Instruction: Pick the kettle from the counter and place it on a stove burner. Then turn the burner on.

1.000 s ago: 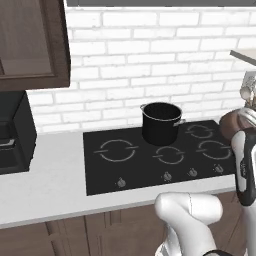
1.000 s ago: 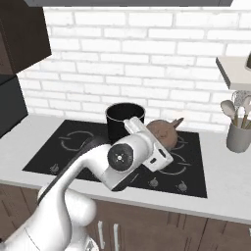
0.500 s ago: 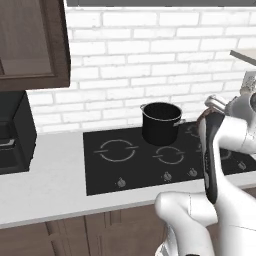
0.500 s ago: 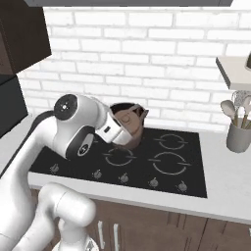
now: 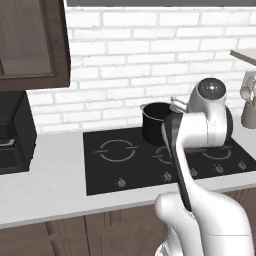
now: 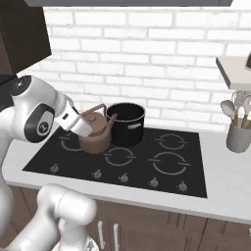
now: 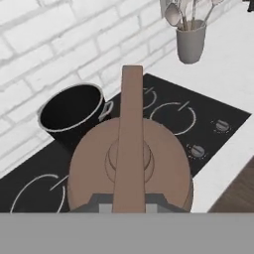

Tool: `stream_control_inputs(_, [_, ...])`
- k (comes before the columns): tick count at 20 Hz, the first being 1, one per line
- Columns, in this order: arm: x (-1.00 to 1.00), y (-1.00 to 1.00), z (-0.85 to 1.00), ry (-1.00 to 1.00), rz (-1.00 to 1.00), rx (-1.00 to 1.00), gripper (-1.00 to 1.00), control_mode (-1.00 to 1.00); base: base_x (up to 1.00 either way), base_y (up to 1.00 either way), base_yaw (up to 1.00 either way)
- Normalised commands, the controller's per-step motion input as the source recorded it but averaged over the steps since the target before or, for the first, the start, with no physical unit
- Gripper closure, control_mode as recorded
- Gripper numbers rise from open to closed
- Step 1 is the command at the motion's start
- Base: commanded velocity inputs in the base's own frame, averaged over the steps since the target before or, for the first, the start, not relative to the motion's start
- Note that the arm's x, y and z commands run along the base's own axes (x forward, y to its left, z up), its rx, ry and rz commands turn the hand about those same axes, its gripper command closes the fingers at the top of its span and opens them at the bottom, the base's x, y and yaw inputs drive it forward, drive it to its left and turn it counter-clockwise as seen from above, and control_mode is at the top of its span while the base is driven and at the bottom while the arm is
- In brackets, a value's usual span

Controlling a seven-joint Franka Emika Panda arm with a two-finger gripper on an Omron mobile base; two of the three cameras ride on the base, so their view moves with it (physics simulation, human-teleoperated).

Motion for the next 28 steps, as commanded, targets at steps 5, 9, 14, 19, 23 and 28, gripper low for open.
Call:
stream_control_inputs(5, [0.0, 1.0, -0.06, 0.15, 0.0, -0.02, 1.0, -1.0, 0.0, 0.0, 0.0])
stream_control_inputs(9, [0.16, 1.0, -0.22, 0.19, 0.0, -0.03, 1.0, -1.0, 0.0, 0.0, 0.0])
stream_control_inputs(14, [0.36, 1.0, -0.73, 0.07, 0.0, 0.0, 1.0, -1.0, 0.0, 0.0, 0.0])
stream_control_inputs(19, [0.36, 0.49, -0.31, 0.01, 0.01, 0.01, 1.0, -1.0, 0.0, 0.0, 0.0])
stream_control_inputs(23, [1.0, 0.48, -0.03, 0.0, -0.04, 0.02, 1.0, -1.0, 0.0, 0.0, 0.0])
stream_control_inputs(28, [1.0, 0.26, 0.0, 0.0, -0.09, 0.0, 1.0, -1.0, 0.0, 0.0, 0.0])
